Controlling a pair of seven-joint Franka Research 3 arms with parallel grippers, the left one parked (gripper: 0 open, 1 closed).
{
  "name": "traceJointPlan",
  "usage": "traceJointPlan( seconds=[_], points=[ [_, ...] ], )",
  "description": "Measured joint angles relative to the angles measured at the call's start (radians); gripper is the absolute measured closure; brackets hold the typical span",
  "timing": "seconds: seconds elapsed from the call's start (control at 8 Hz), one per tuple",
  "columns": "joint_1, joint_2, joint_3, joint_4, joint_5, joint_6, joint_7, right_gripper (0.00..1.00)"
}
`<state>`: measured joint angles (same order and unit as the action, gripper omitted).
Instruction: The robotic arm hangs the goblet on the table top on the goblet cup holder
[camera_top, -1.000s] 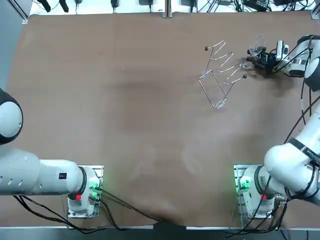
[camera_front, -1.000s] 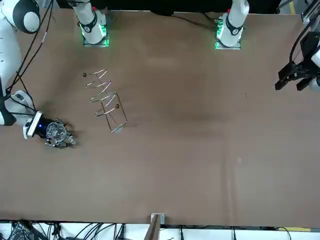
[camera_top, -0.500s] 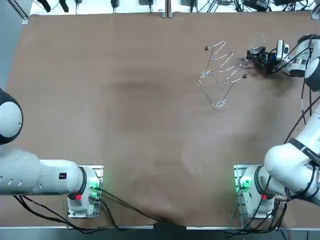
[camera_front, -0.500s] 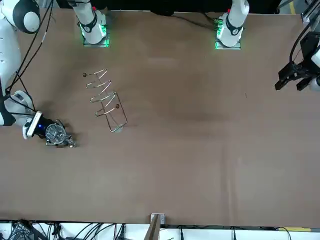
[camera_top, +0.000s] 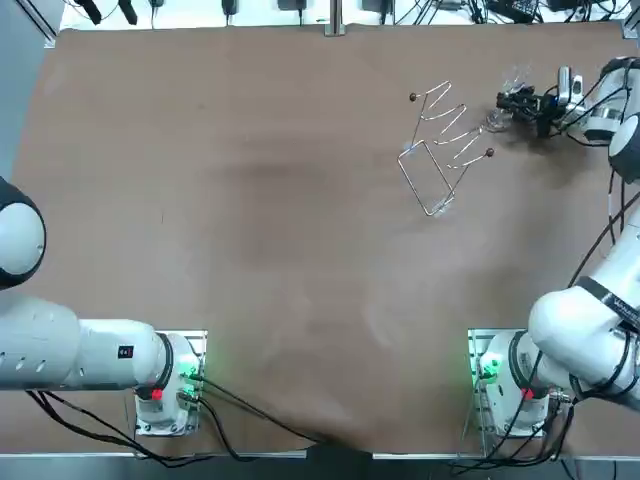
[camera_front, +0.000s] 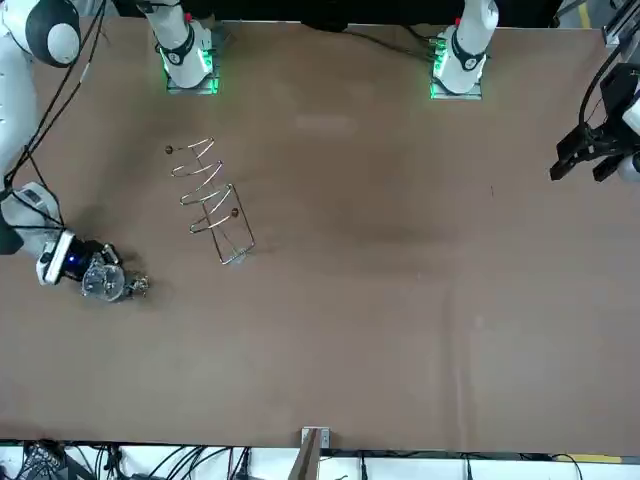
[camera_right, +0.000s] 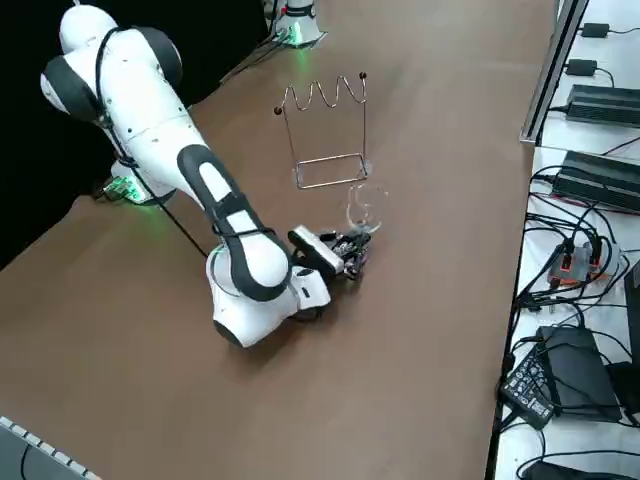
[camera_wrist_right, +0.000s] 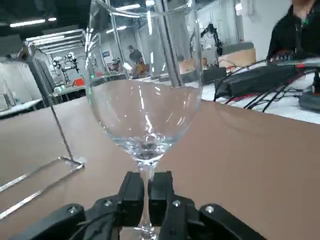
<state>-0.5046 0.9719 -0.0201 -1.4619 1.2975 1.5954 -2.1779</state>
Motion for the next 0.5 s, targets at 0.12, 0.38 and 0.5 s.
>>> traceJointPlan(
  seconds=[0.12,0.38,0.5],
  points=[
    [0.003,-0.017,0.0,0.04,-0.049,0.003,0.149,0.9],
    [0.009,-0.072,0.0,0.077,-0.12,0.003,0.462,0.9],
    [0.01,-0.1,0.0,0.079,-0.154,0.003,0.62,0.91]
  ],
)
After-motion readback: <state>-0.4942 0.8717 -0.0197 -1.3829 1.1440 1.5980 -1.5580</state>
